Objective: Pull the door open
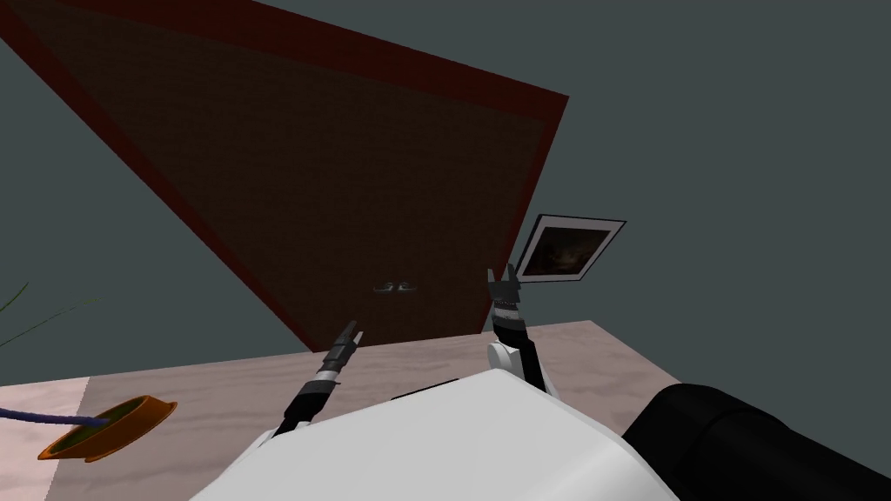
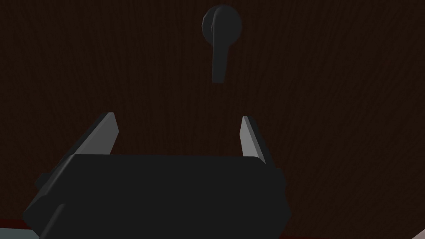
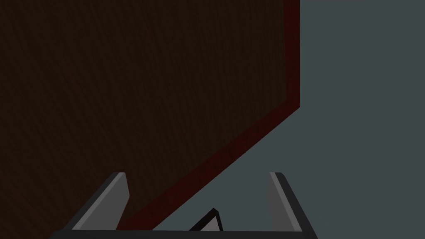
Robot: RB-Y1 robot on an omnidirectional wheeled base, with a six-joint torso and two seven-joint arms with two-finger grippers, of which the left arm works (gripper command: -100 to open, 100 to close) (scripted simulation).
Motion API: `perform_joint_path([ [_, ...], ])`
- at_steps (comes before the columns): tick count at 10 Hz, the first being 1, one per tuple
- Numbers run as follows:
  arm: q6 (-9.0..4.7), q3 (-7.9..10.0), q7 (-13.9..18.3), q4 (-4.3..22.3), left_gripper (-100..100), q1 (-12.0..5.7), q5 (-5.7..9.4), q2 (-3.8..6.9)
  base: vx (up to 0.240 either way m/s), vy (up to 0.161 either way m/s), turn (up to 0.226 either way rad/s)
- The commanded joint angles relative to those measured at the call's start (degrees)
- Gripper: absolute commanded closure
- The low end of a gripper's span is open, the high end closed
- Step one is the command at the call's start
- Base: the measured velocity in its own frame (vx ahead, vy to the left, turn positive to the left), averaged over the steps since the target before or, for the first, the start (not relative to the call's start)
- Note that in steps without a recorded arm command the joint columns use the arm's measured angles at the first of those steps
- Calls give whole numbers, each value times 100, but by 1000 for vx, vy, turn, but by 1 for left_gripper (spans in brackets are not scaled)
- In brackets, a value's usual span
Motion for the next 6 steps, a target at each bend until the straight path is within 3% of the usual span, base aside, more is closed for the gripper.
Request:
perform_joint_path([
  [1, -71, -3, 25, 196, -100, -71, 10, 21, 114, -28, -2],
  [6, -239, -18, 128, 741, -100, -234, 52, 132, 99, -18, -8],
])
